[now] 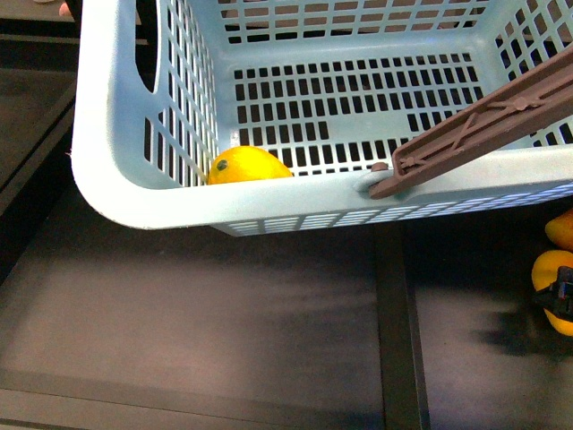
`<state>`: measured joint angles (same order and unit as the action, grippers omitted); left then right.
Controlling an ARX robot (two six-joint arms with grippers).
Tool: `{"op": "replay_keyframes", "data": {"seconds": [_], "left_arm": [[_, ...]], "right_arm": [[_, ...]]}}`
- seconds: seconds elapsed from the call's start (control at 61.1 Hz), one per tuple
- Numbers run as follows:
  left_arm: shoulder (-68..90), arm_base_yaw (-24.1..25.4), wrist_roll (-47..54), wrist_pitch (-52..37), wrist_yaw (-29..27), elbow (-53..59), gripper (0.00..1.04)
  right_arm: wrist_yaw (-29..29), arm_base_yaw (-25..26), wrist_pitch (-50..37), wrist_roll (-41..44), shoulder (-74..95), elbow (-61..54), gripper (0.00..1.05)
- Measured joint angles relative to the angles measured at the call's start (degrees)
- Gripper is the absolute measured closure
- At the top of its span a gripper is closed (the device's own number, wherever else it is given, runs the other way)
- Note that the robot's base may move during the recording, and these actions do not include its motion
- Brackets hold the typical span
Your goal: Pick lemon and mango into basket
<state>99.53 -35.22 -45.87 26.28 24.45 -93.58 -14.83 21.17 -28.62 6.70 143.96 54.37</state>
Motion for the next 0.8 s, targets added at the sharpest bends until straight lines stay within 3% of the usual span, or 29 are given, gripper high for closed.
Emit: {"op": "replay_keyframes", "data": {"seconds": [0.049,0.147,0.376,0.605,0.802], "left_arm": [[0.0,0.0,0.0,0.0,0.0,0.0,0.97],[0.0,0.0,0.0,0.0,0.0,0.0,0.97],[0.0,0.0,0.0,0.0,0.0,0.0,0.97],[0.0,0.0,0.0,0.0,0.0,0.0,0.97],[0.0,0.0,0.0,0.0,0.0,0.0,0.97]], "right_arm": [[-0.5,0.5,-0.7,-0.7,-0.5,-0.6,0.4],[-3.0,2.0,-2.6,-1.8,-3.4,-3.6,0.44],[-10.5,8.1,-5.0,-2.8,-20.7,-13.6,0.44],[-21.1,14.6,-0.2,-4.5,-45.5,-22.5,0.44],[-29.8,14.3,4.0,-10.1,-66.8,-25.8,0.44]]}}
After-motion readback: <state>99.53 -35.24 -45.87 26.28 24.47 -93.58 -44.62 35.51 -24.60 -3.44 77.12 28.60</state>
